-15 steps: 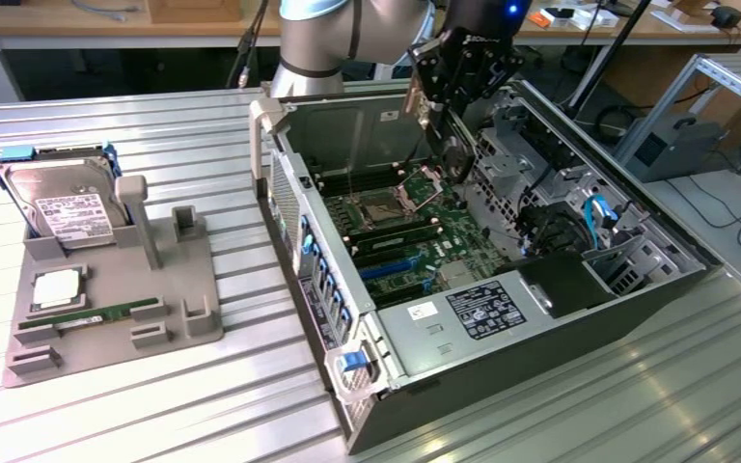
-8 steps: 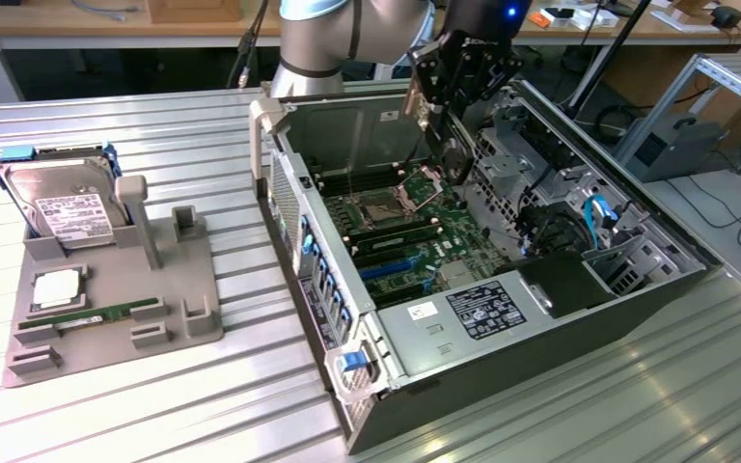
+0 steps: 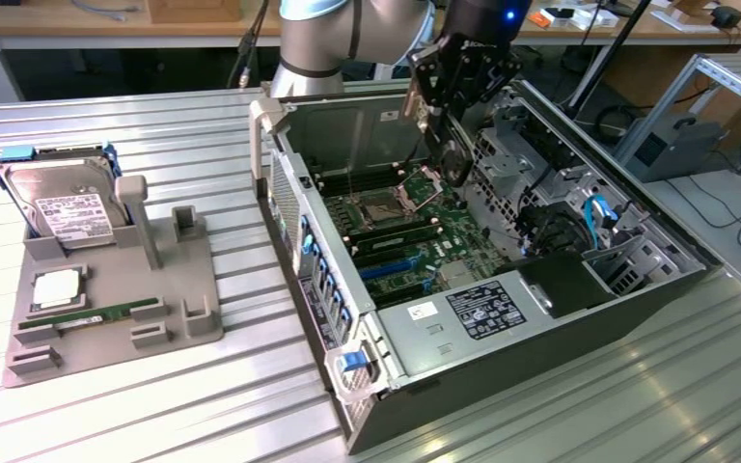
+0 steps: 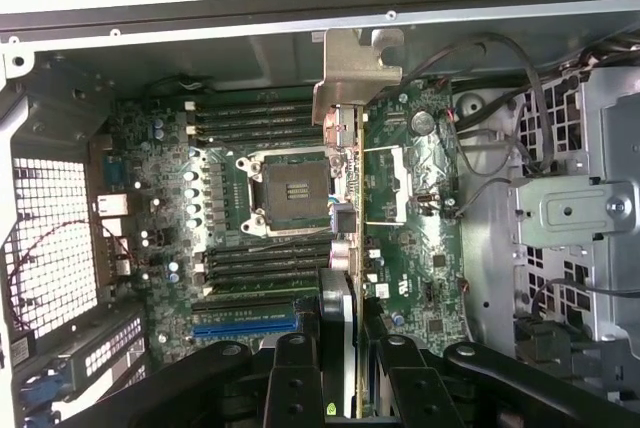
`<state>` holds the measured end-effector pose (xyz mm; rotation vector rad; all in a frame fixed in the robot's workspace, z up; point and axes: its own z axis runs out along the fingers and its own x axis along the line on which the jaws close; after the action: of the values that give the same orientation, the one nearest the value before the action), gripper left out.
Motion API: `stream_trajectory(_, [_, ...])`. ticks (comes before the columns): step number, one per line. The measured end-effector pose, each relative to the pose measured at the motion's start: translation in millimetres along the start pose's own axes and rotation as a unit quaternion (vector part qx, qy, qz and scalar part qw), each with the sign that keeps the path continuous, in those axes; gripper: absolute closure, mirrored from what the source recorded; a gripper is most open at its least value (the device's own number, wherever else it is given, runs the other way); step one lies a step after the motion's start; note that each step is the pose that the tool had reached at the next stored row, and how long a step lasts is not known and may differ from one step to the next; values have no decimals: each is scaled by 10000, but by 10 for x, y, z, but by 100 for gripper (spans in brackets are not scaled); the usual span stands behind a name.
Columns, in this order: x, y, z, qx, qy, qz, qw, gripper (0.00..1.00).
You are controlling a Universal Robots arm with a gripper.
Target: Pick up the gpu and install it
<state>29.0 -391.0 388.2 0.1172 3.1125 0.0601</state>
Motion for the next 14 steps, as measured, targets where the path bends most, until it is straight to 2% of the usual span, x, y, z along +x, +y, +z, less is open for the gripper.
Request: stream_trajectory(14, [-1, -2, 46, 0, 0, 0, 10000, 73])
